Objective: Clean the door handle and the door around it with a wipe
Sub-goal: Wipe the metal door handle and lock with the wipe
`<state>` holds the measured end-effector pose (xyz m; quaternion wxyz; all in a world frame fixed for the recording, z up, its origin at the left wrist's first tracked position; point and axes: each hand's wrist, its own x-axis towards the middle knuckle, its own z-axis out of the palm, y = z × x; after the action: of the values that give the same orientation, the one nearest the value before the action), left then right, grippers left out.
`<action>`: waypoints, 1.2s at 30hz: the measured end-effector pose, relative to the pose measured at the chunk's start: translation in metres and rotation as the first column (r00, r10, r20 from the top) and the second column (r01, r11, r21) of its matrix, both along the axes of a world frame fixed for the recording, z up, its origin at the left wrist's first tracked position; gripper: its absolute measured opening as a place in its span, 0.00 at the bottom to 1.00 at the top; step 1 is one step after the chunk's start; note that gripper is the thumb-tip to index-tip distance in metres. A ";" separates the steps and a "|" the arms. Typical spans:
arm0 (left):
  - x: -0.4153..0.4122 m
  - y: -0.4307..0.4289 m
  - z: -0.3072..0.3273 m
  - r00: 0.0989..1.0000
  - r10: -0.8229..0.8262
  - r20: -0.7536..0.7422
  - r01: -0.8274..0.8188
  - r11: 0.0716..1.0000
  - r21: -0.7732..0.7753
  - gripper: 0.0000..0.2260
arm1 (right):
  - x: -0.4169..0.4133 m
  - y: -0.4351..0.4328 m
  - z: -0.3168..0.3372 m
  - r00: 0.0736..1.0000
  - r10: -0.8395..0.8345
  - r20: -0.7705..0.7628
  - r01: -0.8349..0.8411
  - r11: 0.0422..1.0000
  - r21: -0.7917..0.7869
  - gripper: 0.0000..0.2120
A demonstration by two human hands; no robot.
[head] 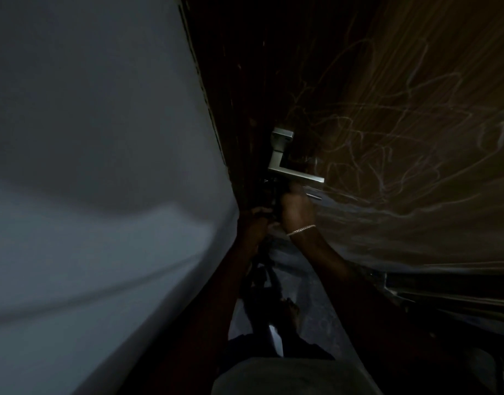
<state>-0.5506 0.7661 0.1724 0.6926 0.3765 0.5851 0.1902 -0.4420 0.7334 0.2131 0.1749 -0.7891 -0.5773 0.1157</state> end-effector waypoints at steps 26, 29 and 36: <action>-0.003 0.004 0.004 1.000 -0.017 0.012 0.017 1.000 -0.015 0.05 | 0.001 0.006 0.019 0.989 -0.055 0.138 0.062 0.997 -0.050 0.05; -0.001 0.007 0.004 0.998 -0.025 0.061 0.030 0.997 -0.077 0.06 | 0.011 -0.002 0.012 0.973 -0.202 0.111 0.212 0.973 -0.088 0.05; 0.007 0.006 -0.001 1.000 -0.015 -0.021 0.014 1.000 -0.014 0.09 | 0.002 0.012 0.015 0.993 -0.116 -0.033 0.115 0.993 -0.022 0.07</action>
<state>-0.5435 0.7717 0.1716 0.6902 0.3781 0.5911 0.1772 -0.4403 0.7451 0.2282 0.1833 -0.8209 -0.5264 0.1245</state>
